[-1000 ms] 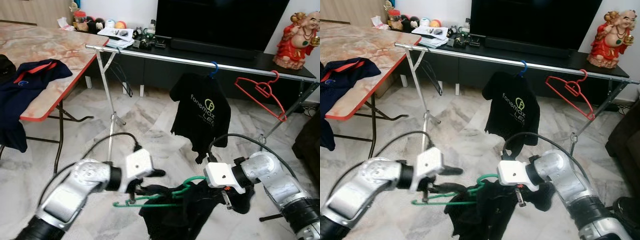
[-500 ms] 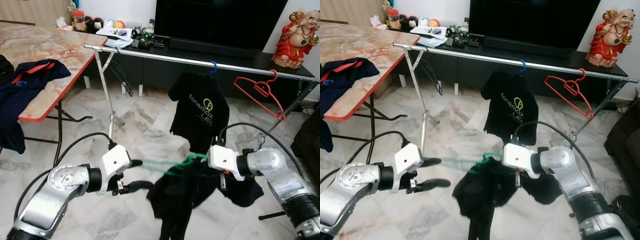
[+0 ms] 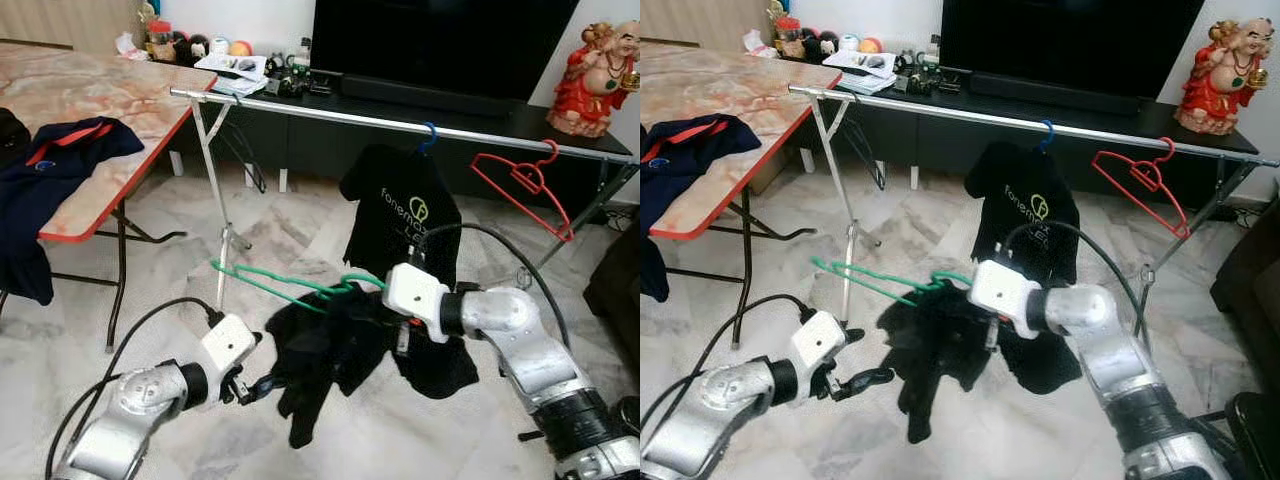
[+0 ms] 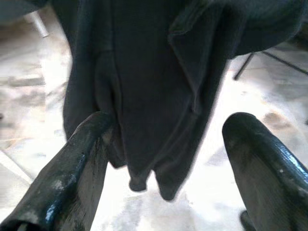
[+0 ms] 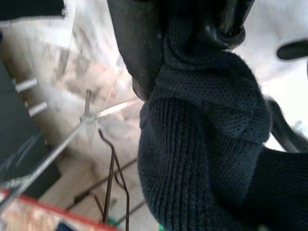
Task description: Hang hanger
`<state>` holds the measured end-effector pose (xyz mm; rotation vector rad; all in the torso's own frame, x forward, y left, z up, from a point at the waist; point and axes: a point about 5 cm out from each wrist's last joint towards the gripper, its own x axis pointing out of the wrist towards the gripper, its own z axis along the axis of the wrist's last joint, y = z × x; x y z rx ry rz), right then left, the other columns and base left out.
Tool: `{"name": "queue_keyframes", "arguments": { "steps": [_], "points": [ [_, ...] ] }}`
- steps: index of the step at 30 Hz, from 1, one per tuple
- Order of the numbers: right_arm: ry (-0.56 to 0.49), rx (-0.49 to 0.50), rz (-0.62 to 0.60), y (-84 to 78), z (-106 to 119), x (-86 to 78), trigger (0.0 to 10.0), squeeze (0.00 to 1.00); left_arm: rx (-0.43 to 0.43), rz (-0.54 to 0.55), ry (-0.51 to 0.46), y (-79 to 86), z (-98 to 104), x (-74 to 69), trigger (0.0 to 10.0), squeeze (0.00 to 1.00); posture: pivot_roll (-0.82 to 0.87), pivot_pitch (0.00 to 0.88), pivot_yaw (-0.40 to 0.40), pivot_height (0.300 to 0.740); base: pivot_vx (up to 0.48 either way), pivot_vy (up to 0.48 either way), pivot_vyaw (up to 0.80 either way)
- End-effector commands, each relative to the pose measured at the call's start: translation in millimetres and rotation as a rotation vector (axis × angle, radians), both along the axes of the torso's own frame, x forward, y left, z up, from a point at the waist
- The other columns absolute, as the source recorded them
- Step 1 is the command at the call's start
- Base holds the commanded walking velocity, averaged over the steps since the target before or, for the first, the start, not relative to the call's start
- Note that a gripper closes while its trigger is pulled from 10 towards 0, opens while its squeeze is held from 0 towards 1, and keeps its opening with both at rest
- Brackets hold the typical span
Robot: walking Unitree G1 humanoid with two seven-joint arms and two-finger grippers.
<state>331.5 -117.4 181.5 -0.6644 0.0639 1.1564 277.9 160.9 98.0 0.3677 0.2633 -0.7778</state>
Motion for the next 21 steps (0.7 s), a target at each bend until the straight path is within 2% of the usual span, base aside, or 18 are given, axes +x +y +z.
{"name": "queue_keyframes", "arguments": {
  "steps": [1,2,5,6,7,10,13,21],
  "points": [
    [-0.055,0.032,0.000,2.1,18,1.0,0.0,0.00,0.019,0.005,-0.020,-3.1,-3,1.9,10.0,0.00,0.05,0.073,-0.095,0.740,0.000,0.000,0.00],
    [-0.056,0.035,0.010,6.3,18,-1.0,0.0,0.00,0.007,0.055,-0.032,-1.2,-7,5.2,10.0,0.00,0.06,0.065,-0.094,0.740,0.000,0.000,0.00],
    [-0.055,0.037,0.017,8.9,17,-2.4,0.0,0.00,-0.003,0.089,-0.039,0.1,-9,7.4,10.0,0.00,0.06,0.065,-0.095,0.740,0.000,0.000,0.00],
    [-0.049,0.039,0.023,15.0,14,-6.0,0.0,0.00,-0.022,0.138,-0.022,3.1,-18,8.1,10.0,0.00,0.06,0.065,-0.095,0.740,0.000,0.000,0.00],
    [-0.043,0.041,0.023,19.6,12,-8.3,0.0,0.00,-0.038,0.150,0.010,5.5,-23,6.0,10.0,0.00,0.06,0.065,-0.095,0.740,0.000,0.000,0.00],
    [-0.041,0.042,0.023,21.4,12,-9.1,0.0,0.00,-0.043,0.151,0.024,6.6,-25,4.9,10.0,0.00,0.06,0.065,-0.095,0.740,0.000,0.000,0.00],
    [-0.032,0.073,0.052,35.7,13,-13.6,0.0,0.00,-0.001,0.149,0.048,13.7,-32,0.2,10.0,0.00,0.06,0.076,-0.095,0.740,0.000,0.000,0.00],
    [-0.042,0.087,0.078,43.7,19,-15.7,0.0,0.00,0.068,0.223,0.025,23.0,-41,3.7,10.0,0.00,0.06,0.079,-0.100,0.740,0.000,0.000,0.00]
  ]
}}
